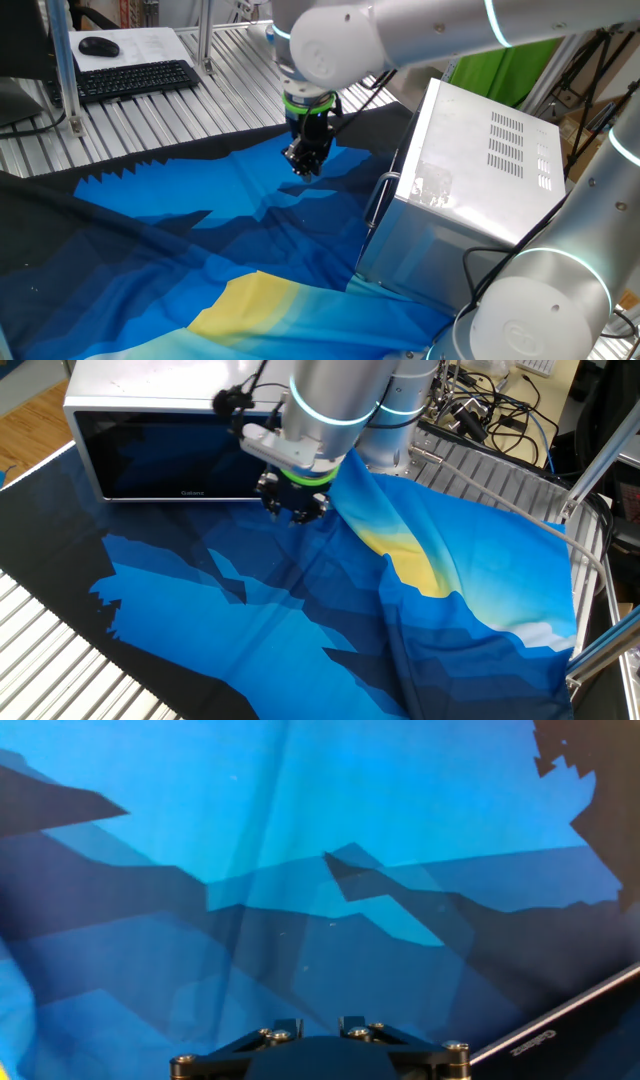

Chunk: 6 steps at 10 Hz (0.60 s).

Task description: Open the microwave door

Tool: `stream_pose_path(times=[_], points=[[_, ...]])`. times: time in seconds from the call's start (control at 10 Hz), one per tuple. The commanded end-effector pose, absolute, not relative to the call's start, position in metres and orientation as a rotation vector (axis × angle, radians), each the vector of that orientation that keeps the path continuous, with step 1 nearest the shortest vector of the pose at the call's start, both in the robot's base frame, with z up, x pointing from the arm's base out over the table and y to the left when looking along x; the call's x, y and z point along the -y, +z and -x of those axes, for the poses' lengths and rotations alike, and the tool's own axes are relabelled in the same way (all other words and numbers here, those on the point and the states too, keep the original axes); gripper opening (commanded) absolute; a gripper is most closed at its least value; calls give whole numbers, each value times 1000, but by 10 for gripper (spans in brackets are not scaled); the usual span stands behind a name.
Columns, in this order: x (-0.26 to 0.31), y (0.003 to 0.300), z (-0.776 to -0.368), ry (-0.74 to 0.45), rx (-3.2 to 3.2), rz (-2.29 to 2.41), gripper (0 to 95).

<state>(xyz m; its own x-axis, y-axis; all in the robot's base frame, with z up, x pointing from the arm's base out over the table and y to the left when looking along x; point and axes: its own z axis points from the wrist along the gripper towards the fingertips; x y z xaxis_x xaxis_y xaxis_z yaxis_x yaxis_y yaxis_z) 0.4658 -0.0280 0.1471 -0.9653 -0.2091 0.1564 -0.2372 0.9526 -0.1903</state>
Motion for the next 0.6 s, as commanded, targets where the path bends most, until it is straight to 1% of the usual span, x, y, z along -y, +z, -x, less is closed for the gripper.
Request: stream_pose_path(times=[0.1,0.5,0.6], points=[[37,148,-460,313,2982,-348,190],[60,162,-453,308,2974,-346,190],[63,166,-452,323,2969,-344,190]])
